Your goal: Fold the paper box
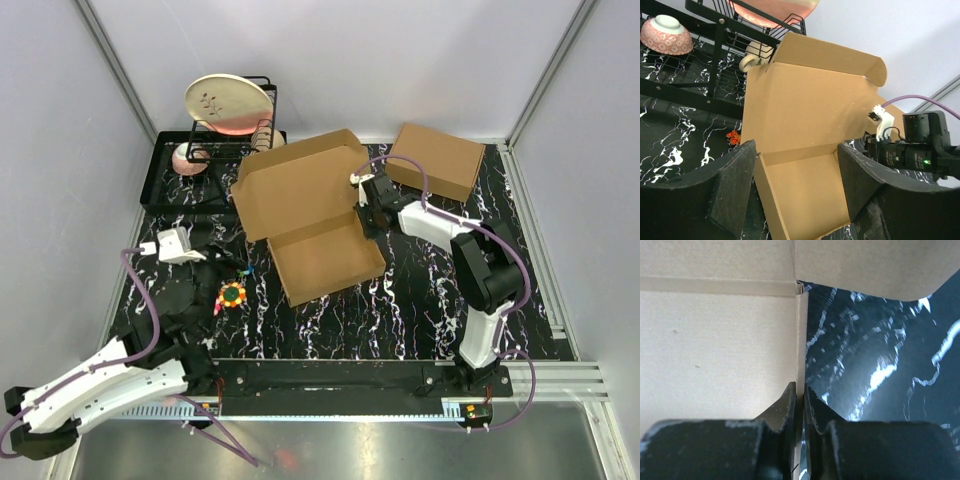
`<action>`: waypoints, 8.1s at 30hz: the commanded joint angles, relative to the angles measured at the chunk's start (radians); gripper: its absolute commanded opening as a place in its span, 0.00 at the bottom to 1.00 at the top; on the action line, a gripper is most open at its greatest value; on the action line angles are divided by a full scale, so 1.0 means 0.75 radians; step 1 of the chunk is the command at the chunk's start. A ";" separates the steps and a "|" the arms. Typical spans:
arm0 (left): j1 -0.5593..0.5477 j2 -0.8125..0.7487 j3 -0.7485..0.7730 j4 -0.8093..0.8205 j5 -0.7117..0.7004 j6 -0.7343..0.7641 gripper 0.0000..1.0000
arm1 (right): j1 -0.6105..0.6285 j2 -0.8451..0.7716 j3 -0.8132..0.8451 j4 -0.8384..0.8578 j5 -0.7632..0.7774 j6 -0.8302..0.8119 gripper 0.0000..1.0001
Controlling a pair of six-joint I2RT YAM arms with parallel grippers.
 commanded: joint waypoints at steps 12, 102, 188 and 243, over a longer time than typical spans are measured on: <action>0.030 0.608 0.047 -0.069 0.139 -0.271 0.86 | -0.002 -0.290 -0.342 -0.219 0.391 0.603 0.02; 0.963 0.748 -0.237 0.140 0.894 -0.737 0.02 | 0.205 -1.325 -0.508 -0.109 0.183 0.514 0.49; 1.188 1.295 0.246 0.931 1.798 -0.359 0.99 | -0.832 -0.368 -0.719 1.746 -0.672 0.898 0.69; 1.167 1.436 0.266 1.074 2.045 -0.205 0.96 | -0.824 -0.505 -0.935 1.854 -1.038 0.939 0.00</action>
